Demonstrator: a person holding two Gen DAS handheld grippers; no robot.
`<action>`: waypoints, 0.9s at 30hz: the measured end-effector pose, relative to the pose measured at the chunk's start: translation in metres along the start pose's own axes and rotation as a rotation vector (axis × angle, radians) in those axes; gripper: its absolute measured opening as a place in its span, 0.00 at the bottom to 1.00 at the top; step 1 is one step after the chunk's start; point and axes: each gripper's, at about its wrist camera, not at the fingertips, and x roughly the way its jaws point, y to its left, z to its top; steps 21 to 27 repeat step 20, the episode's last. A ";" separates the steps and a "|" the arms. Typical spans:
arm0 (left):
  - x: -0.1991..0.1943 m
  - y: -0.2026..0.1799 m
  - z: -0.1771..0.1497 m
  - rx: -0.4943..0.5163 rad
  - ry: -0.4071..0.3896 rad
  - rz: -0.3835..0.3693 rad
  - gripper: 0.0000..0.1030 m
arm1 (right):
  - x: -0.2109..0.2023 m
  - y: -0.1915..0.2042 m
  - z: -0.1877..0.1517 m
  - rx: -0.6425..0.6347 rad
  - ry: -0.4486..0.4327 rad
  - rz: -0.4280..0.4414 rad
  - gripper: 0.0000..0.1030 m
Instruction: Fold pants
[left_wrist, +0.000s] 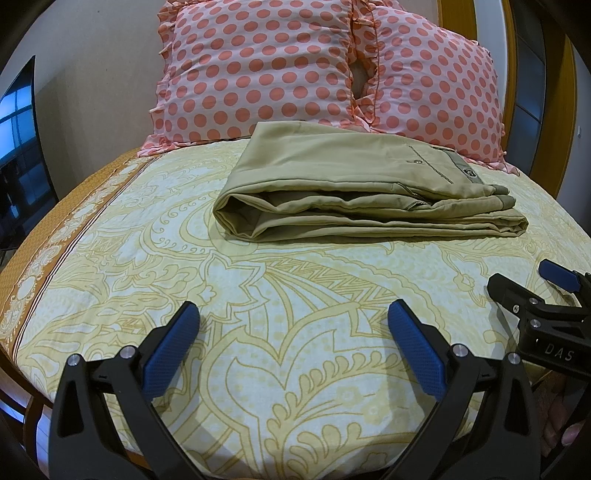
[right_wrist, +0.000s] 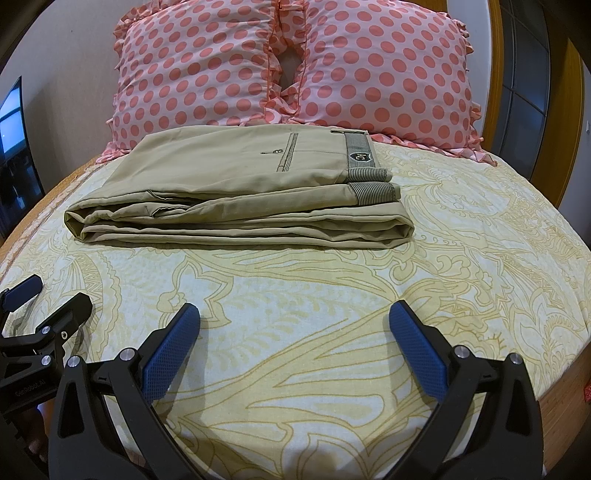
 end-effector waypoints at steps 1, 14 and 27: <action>0.000 0.000 0.000 0.000 0.001 -0.001 0.98 | 0.000 0.000 0.000 0.000 0.000 0.000 0.99; 0.000 -0.002 0.001 0.000 -0.007 0.003 0.98 | 0.000 -0.001 0.001 -0.001 0.000 0.001 0.99; 0.000 -0.002 0.001 0.003 -0.008 0.002 0.98 | 0.000 -0.001 0.001 0.000 0.000 0.000 0.99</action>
